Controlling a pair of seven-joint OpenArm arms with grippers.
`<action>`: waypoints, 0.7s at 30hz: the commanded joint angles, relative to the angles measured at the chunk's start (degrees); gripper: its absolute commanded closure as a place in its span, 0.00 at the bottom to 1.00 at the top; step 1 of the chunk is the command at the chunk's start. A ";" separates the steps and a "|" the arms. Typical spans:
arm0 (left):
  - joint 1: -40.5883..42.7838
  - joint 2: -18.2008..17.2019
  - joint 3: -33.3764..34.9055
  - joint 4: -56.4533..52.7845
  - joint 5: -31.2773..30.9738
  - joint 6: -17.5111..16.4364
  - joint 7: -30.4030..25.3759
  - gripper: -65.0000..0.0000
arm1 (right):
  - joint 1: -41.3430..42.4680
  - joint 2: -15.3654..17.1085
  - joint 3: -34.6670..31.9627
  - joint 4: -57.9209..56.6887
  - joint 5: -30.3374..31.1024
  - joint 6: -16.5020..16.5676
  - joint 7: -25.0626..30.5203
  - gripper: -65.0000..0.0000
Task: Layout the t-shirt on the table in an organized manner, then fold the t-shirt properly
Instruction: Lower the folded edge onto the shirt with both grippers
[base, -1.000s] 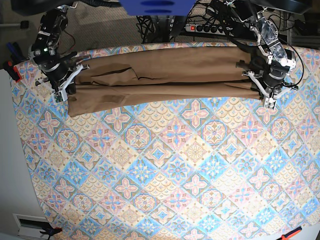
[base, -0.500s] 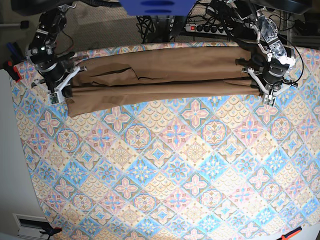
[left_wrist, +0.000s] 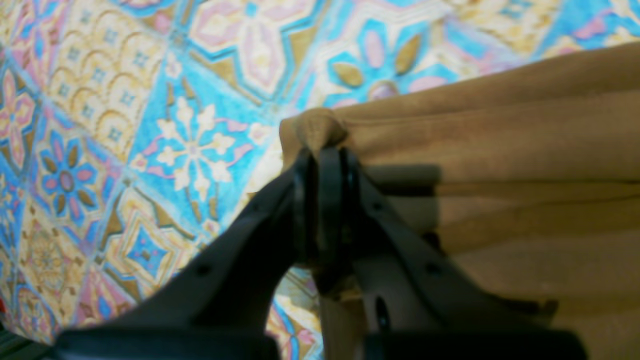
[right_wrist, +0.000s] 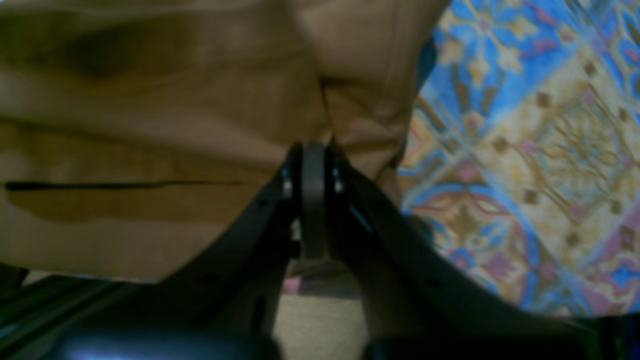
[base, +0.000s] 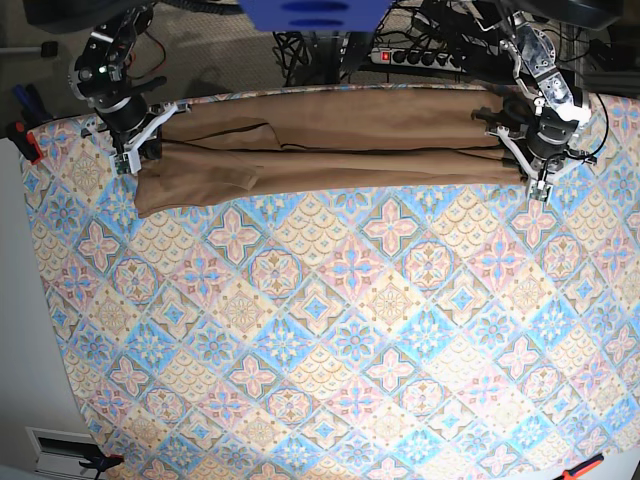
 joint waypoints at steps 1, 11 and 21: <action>-0.23 -0.50 -0.23 0.87 0.13 0.49 -0.66 1.00 | 0.05 0.70 0.41 0.82 0.08 -0.15 0.72 1.00; -0.23 0.20 -0.49 -4.49 0.13 0.49 -0.66 1.00 | 0.14 0.70 0.23 0.55 0.08 -0.15 0.28 1.00; 0.91 2.58 -1.72 0.34 -0.14 0.49 -0.74 0.62 | 0.14 0.70 0.23 0.55 -0.01 -0.15 0.28 0.80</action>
